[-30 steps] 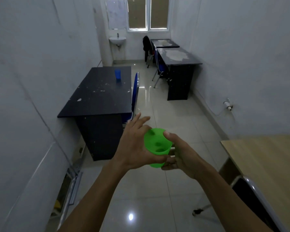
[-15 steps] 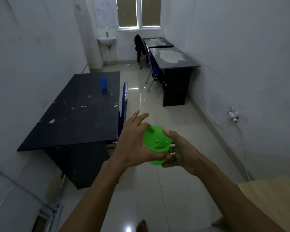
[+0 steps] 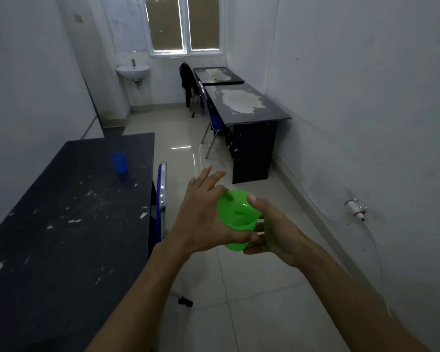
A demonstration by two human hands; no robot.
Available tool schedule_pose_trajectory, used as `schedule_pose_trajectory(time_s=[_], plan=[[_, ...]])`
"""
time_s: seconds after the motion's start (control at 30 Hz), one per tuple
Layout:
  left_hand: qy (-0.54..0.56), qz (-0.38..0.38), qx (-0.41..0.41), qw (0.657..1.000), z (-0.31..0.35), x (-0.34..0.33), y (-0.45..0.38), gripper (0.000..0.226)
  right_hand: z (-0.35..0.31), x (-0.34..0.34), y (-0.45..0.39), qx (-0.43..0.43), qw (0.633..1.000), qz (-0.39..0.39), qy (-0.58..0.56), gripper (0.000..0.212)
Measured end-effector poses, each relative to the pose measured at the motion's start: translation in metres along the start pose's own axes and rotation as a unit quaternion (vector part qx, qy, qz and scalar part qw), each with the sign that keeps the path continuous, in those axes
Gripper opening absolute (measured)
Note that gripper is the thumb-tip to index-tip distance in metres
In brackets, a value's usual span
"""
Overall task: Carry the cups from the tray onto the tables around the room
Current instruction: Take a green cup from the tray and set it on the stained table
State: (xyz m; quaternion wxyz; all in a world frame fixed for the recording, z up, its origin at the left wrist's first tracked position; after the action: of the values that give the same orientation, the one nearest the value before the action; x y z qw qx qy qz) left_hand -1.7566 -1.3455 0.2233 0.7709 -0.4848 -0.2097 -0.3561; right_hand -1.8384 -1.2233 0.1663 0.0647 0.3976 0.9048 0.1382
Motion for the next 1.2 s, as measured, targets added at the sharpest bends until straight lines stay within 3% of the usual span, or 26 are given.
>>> schedule_pose_trajectory(time_s=[0.2,0.6,0.8,1.2], plan=[[-0.014,0.001,-0.005,1.000,-0.063,-0.059,-0.101,0.096,-0.030,0.031,-0.129,0.002,1.000,-0.008,0.000,0.062],[-0.023,0.002,0.077,0.997,-0.190,-0.150,-0.293,0.098,-0.110,0.075,-0.373,-0.029,0.999,-0.045,0.011,0.059],[-0.034,0.004,0.092,0.995,-0.269,-0.185,-0.369,0.096,-0.131,0.071,-0.491,-0.043,0.997,-0.063,0.003,0.057],[-0.044,0.004,0.094,0.995,-0.454,-0.228,-0.549,0.099,-0.198,0.036,-0.742,-0.069,0.992,-0.102,-0.004,0.074]])
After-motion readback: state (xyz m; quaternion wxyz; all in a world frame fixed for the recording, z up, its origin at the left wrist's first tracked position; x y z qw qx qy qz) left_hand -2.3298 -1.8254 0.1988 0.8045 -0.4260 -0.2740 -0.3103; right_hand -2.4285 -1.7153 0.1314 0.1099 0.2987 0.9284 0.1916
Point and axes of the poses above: each hand's wrist, its own y-axis away from the middle knuckle, its own x-axis out of the back of the hand, z = x × y, the point moved 6 cm from there along -y, towards the middle knuckle, and after that the axes turned 11 degrees about z, right-handed, at the moved point
